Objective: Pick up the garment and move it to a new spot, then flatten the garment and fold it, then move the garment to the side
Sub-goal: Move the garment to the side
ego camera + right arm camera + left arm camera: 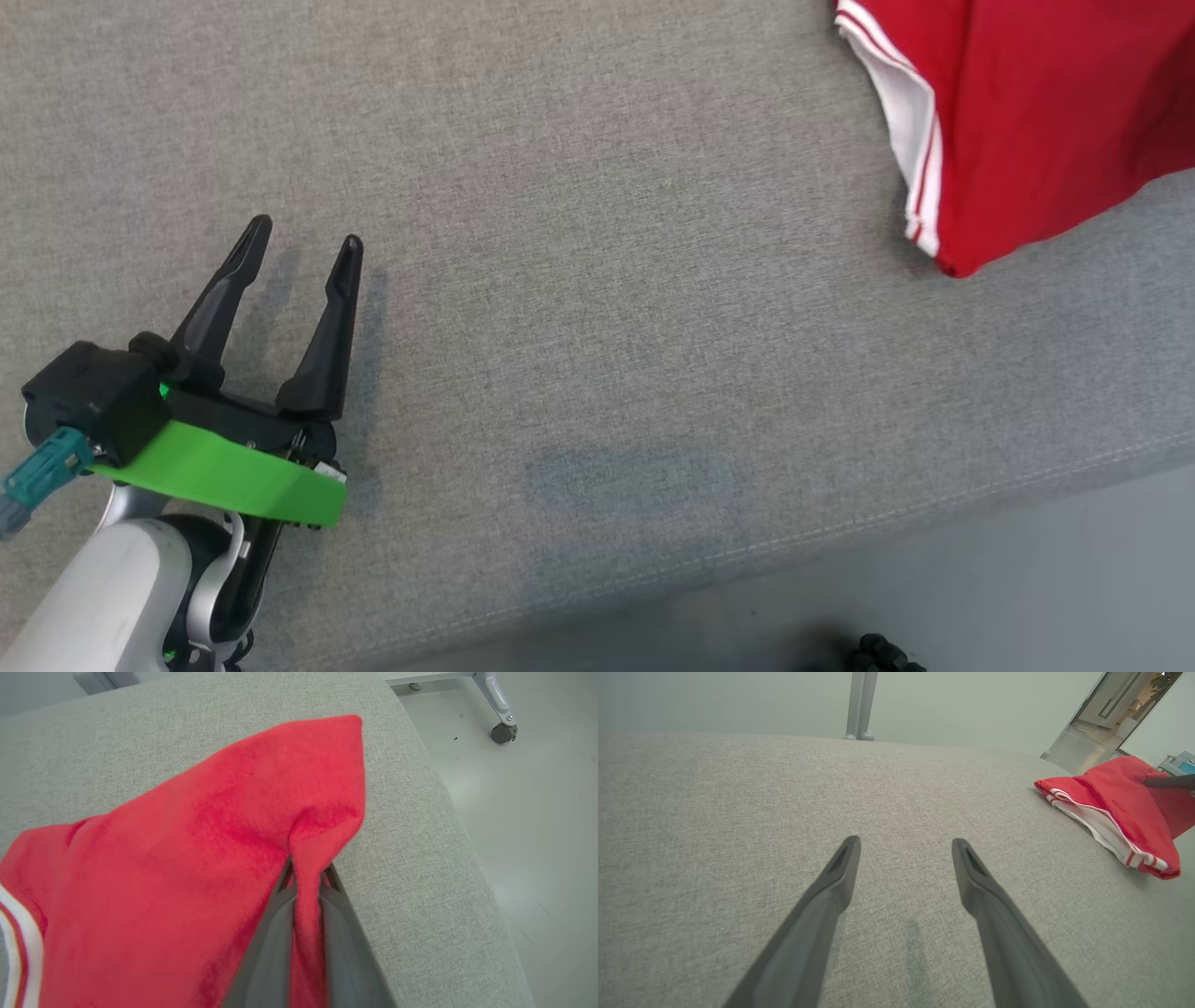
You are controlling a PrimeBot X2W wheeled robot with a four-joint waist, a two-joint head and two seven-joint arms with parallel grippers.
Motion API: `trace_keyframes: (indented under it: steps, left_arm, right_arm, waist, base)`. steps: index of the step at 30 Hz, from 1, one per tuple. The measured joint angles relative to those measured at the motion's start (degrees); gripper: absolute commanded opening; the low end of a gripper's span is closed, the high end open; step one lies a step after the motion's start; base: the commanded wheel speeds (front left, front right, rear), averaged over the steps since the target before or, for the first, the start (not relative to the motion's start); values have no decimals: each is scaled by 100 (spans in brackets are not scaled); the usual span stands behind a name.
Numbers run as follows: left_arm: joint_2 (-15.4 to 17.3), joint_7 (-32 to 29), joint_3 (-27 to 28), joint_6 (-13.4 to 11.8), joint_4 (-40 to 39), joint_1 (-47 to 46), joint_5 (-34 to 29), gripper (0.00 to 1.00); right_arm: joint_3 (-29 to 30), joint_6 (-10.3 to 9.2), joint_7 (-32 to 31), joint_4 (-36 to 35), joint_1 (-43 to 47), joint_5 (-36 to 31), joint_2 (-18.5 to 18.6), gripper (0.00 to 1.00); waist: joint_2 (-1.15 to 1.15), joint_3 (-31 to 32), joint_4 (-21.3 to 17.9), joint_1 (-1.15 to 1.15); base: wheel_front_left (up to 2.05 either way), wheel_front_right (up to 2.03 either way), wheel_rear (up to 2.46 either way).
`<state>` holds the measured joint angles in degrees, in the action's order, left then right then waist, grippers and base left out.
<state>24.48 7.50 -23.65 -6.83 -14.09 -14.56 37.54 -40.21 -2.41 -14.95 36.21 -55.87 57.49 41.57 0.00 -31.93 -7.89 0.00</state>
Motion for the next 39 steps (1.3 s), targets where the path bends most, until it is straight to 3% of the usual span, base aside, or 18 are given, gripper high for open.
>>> trace_keyframes:
  steps: [8,16,23,31,32,33,39]
  left_arm:
    - [-37,-41,45,0,15,-50,-12,100]
    - [-34,-41,244,-1,24,-51,-29,100]
    - [-14,-41,408,-1,19,-44,-91,100]
    - [-10,-99,393,-1,20,-44,-140,100]
    - [-10,-99,392,-1,19,-44,-152,100]
    - [-12,-100,392,-1,18,-44,-152,100]
    - [-44,-141,367,-1,21,-44,-152,100]
  right_arm:
    - [-104,-131,214,266,-289,-469,77,0]
    - [-52,-225,298,643,-355,-474,66,0]
    - [58,-231,468,901,-355,-409,-51,0]
    - [205,-293,656,1240,-352,-379,105,0]
    - [212,-309,669,1269,-352,-379,112,31]
    - [215,-325,714,1300,-352,-380,112,100]
    - [197,-366,859,1526,-336,-400,-18,100]
  waist:
    - [0,-217,231,0]
    - [0,-380,408,0]
    - [0,-462,343,0]
    - [0,-475,238,0]
    - [0,-473,231,0]
    - [0,-472,225,0]
    - [0,-459,222,0]
  base:
    - [0,0,0]
    - [0,0,0]
    - [0,0,0]
    - [0,0,0]
    - [0,0,0]
    - [0,0,0]
    - [0,0,0]
